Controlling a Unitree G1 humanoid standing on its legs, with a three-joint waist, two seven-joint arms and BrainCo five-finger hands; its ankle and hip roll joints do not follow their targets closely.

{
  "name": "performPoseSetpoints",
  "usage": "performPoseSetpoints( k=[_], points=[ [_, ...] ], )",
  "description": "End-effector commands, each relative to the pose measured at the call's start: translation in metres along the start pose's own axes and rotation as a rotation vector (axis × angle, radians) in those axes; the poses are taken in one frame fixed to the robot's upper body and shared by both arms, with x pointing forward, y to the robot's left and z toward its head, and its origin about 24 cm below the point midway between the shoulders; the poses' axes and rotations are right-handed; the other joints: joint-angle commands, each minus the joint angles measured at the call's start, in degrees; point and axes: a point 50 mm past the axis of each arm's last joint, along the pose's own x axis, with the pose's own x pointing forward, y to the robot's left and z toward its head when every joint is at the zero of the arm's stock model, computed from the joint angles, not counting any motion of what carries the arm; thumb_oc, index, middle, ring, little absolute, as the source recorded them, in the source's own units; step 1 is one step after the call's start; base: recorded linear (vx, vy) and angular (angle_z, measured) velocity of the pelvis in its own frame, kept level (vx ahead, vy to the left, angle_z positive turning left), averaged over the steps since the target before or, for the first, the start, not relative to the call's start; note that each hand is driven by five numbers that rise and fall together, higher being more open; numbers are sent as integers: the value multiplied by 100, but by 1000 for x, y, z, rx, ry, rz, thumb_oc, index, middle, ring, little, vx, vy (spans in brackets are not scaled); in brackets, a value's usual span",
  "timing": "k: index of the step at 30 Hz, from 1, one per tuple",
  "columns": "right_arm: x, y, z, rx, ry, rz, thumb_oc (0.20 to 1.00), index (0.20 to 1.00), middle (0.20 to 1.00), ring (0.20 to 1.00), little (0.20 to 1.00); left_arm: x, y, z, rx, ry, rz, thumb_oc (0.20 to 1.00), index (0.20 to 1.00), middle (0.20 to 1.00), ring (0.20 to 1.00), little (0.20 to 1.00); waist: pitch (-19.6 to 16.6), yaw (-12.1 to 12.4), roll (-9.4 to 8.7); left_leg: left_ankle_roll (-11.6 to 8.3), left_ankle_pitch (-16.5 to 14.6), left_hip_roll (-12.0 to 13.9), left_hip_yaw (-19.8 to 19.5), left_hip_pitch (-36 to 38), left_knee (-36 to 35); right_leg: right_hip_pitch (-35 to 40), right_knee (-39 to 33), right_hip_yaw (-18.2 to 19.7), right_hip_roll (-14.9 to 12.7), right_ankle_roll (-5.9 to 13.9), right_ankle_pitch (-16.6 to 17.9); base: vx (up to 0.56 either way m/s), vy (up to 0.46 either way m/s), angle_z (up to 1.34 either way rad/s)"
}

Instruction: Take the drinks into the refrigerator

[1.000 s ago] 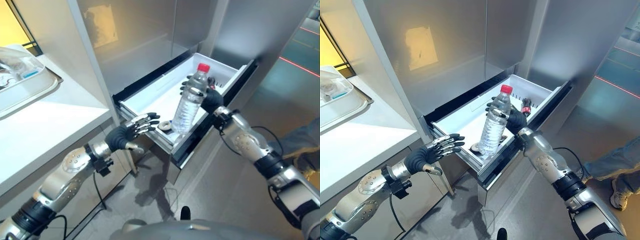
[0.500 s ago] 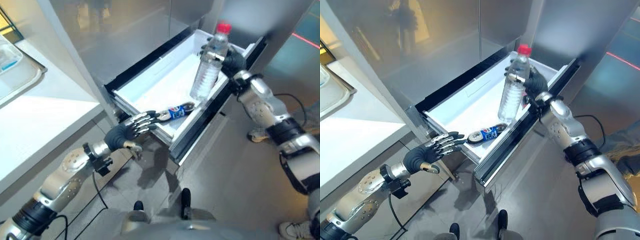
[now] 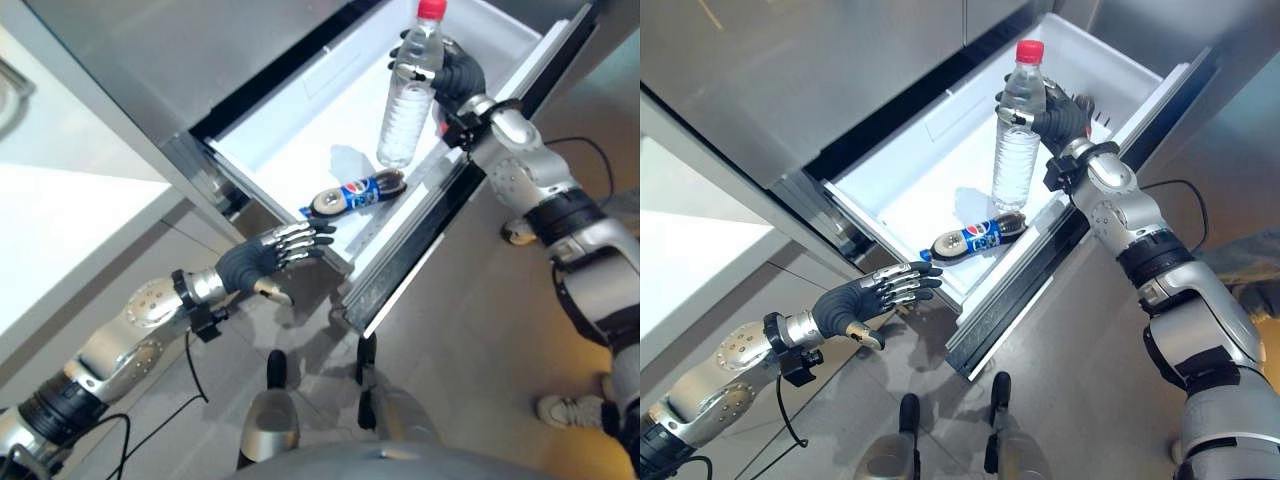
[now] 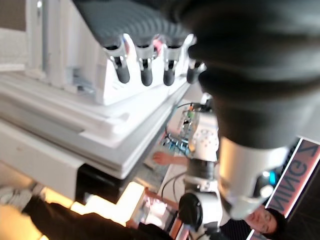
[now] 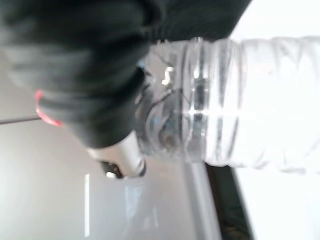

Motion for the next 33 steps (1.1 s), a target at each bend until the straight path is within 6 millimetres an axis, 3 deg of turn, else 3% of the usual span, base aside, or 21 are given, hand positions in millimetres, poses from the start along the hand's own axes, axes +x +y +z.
performPoseSetpoints(
  k=[1,9,13,33],
  points=[
    [22,20,94,-131,-300,97,200,200,200,200,200,5,-19,19,16,-101,-100,1000,1000,1000,1000,1000,-20,142,19,473,-8,-237,-244,-295,234,-128,1288,-333,-28,418,-786,-13,1,-5],
    [12,9,68,-463,-114,150,200,200,200,200,200,6,-23,27,75,-115,-131,1000,1000,1000,1000,1000,254,188,-15,461,-24,-252,-303,-554,400,-301,1326,-352,-32,427,-756,-8,-2,-1],
    [4,1,62,-517,-86,151,200,200,200,200,200,6,-23,30,98,-132,-131,1000,1000,1000,1000,1000,368,229,5,470,-33,-251,-342,-682,473,-423,1410,-355,-48,444,-756,-23,-3,3],
    [-6,18,31,-809,18,323,200,200,200,200,200,3,-27,33,131,-151,-116,1000,1000,1000,1000,1000,713,309,61,424,154,-256,-467,-819,292,-461,1178,-488,-48,406,-699,-31,-12,3]
  ],
)
